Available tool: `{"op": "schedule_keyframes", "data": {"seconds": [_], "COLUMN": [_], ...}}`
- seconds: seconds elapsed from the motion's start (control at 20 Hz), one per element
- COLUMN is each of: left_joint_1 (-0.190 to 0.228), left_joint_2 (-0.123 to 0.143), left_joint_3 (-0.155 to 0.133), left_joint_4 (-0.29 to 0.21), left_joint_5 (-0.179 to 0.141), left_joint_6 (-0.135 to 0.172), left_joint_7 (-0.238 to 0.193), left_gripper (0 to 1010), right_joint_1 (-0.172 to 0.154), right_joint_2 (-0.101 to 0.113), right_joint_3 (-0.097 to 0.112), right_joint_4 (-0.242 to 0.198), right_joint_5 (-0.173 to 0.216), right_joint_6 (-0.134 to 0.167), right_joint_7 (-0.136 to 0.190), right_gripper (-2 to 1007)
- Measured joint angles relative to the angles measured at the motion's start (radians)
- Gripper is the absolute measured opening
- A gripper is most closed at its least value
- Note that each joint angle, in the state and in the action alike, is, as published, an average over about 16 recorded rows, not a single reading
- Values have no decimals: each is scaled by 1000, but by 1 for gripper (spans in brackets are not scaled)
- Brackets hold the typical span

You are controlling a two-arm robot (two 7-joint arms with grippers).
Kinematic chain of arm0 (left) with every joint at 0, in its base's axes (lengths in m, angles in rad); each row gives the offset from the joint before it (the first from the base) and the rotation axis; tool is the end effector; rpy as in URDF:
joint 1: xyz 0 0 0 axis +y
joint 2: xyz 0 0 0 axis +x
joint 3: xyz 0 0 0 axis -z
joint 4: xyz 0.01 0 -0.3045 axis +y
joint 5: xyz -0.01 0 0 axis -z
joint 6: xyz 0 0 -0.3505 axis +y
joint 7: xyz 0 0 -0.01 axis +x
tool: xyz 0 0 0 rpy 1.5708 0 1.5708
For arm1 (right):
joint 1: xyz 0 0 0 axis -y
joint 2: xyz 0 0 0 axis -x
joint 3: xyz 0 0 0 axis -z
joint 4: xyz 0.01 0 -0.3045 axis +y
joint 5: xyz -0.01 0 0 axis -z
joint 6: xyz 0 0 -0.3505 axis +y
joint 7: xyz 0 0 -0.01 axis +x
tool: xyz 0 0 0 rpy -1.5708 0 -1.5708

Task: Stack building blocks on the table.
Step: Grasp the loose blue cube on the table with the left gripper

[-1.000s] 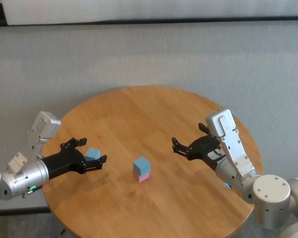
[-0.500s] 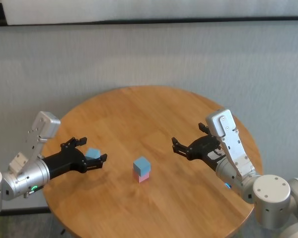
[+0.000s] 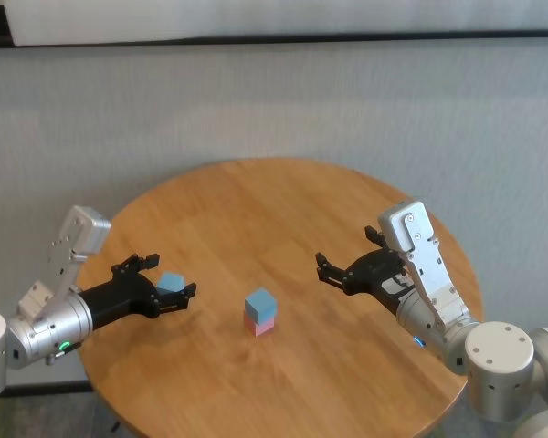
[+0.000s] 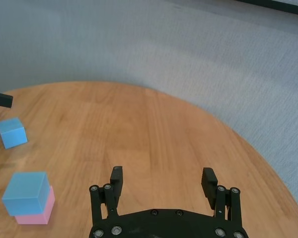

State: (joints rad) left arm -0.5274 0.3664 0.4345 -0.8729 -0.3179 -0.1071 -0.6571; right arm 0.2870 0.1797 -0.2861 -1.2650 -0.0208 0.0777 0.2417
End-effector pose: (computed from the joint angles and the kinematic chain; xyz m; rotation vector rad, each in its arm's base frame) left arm 0.4963 0.0846 -0.3464 0.2745 0.0436 0.7935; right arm 0.4454 0.0217 -0.3212 -0.3116 -0.0853 -1.1077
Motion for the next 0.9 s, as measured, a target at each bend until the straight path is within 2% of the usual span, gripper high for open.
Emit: {"op": "schedule_keyframes", "data": {"seconds": [0.9], "left_joint_1": [-47], "left_joint_2": [-38], "left_joint_3": [-8], "left_joint_4": [135], "left_joint_5": [6], "left_joint_6": [-40], "left_joint_7": [-29], "left_gripper": [1000], "right_joint_1": [0], "right_joint_2": [0], "right_joint_3": [0], "right_joint_4": [0], "right_joint_5": [0], "right_joint_6": [0], "right_joint_7": [0], "right_gripper": [1000]}}
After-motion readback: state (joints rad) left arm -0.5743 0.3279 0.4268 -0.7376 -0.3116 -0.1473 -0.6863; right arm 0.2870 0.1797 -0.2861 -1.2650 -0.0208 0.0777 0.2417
